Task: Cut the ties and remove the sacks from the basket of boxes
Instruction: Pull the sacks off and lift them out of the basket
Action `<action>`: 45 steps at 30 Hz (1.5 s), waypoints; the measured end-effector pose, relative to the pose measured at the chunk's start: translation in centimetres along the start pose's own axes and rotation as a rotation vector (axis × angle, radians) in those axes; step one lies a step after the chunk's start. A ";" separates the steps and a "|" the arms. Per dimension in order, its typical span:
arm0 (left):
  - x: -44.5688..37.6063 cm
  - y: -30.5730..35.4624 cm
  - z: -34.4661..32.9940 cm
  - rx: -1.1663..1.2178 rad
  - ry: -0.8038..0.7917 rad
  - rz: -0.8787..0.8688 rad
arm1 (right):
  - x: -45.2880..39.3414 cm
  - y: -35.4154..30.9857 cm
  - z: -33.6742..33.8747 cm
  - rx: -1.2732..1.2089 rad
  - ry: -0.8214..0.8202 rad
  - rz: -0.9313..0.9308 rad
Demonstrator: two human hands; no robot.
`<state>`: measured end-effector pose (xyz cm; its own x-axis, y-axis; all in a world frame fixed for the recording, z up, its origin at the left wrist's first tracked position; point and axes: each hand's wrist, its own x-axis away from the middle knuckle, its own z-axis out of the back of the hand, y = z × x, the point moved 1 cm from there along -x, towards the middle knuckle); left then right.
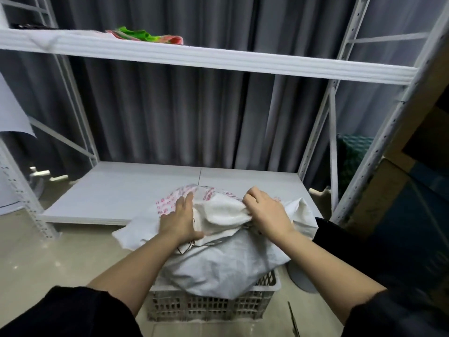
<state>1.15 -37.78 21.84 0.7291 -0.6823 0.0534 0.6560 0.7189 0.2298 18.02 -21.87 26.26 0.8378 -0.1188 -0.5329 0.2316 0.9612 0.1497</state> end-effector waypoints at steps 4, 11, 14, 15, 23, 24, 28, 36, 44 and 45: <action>-0.5 -0.2 -0.8 -0.178 0.024 -0.012 | 0.2 0.6 -0.7 -0.087 -0.265 0.127; 0.0 -0.1 2.6 -0.028 0.483 -0.267 | 1.1 2.7 -2.3 -0.265 -0.781 -0.430; 0.2 0.5 5.1 -0.133 0.514 -0.361 | 0.9 2.4 -1.6 0.060 -0.609 -0.343; 0.3 0.7 6.0 -0.197 0.512 -0.397 | 0.2 2.8 -0.7 0.095 -0.542 -0.313; 1.4 3.8 19.3 -0.327 0.957 -0.384 | -7.7 5.9 10.9 0.268 0.263 -0.356; 1.8 3.8 19.5 -0.331 0.958 -0.364 | -7.7 5.8 11.3 0.248 0.266 -0.393; 2.0 3.3 17.6 -0.543 0.478 -0.350 | -7.6 5.1 10.8 0.326 -0.137 -0.058; 3.0 3.0 20.7 -0.440 0.608 -0.295 | -9.8 3.8 11.8 0.338 0.082 -0.039; 2.7 2.8 20.2 -0.420 0.679 -0.304 | -8.6 4.0 11.1 0.345 0.092 -0.098; 2.8 2.7 19.4 -0.526 0.586 -0.368 | -8.4 4.6 11.2 0.345 0.006 0.002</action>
<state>1.18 -40.28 41.50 0.3407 -0.8093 -0.4785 0.7694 0.5325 -0.3527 17.58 -19.23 40.72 0.8356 -0.1149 -0.5372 0.3849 0.8203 0.4231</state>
